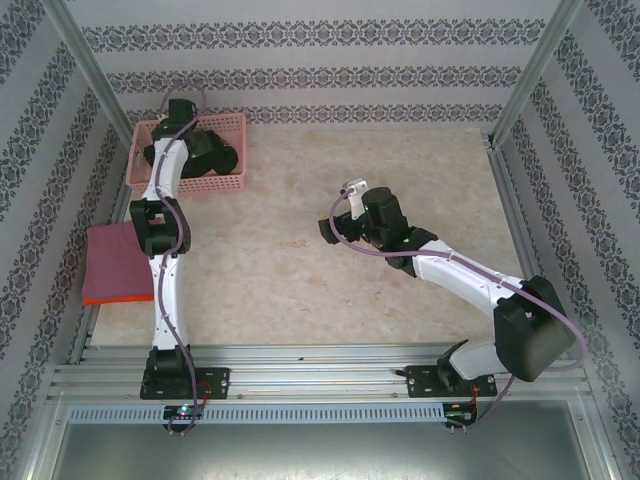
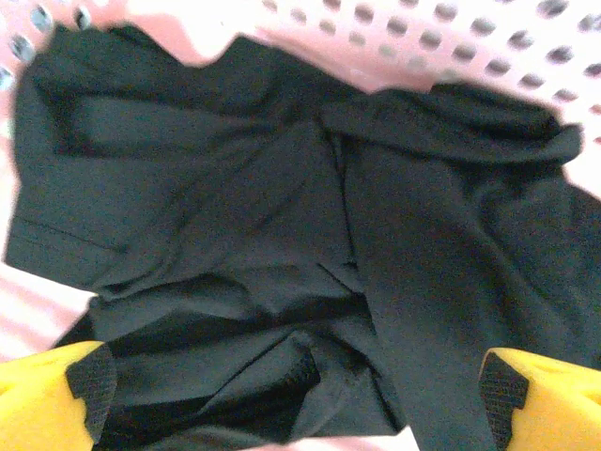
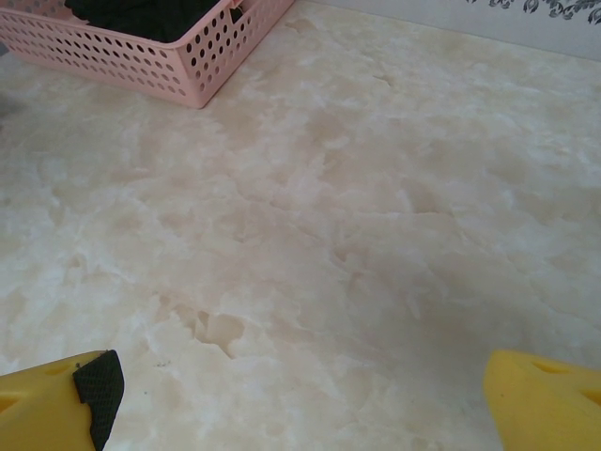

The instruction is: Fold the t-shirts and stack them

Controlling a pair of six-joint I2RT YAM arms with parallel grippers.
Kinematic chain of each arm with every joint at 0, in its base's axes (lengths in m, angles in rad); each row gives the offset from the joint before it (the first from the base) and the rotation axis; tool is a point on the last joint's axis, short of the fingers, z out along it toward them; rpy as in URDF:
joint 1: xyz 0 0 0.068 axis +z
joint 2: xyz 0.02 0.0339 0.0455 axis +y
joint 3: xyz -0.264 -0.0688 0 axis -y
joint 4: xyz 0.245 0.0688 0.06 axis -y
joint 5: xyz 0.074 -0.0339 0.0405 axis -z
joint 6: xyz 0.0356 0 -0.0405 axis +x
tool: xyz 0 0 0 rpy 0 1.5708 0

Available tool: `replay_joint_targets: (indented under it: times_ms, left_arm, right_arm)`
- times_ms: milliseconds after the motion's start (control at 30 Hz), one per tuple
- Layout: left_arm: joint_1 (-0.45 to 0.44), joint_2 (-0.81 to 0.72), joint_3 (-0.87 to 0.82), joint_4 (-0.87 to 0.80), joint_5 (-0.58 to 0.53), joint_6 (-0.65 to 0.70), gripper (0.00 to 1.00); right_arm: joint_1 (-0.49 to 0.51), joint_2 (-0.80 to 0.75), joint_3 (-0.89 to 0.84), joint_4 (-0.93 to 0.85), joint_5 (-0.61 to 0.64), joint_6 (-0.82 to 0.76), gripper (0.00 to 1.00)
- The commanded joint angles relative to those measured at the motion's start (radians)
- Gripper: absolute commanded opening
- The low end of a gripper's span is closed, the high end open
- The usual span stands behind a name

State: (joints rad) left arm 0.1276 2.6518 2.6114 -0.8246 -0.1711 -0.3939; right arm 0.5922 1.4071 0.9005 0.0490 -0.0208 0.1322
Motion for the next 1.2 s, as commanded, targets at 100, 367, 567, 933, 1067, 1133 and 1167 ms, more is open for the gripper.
replay_joint_targets:
  times_ms: [100,367,567,933,1067,1133,1167]
  left_arm:
    - [0.015,0.059,0.039,0.023,0.041,-0.067,0.98]
    - [0.014,0.014,0.044,0.064,0.107,-0.057,0.0]
    - [0.014,-0.115,0.044,0.106,0.105,-0.022,0.0]
    - [-0.002,-0.375,0.054,0.14,0.163,0.037,0.0]
    - [-0.066,-0.455,0.058,0.146,0.196,0.062,0.0]
    - [-0.112,-0.488,0.06,0.152,0.208,0.075,0.0]
    - [-0.138,-0.504,0.062,0.153,0.208,0.086,0.0]
  right_arm:
    - [0.015,-0.049,-0.014,-0.03,-0.01,0.024,0.98]
    - [0.014,-0.046,-0.021,-0.013,-0.005,0.038,0.98]
    - [0.02,-0.024,0.0,-0.001,-0.003,0.041,0.98]
    - [0.023,0.032,0.03,0.031,-0.009,0.053,0.98]
    - [0.022,0.056,0.053,0.045,-0.006,0.07,0.98]
    - [0.022,0.064,0.061,0.046,-0.008,0.083,0.98]
    - [0.023,0.067,0.065,0.046,-0.008,0.093,0.98]
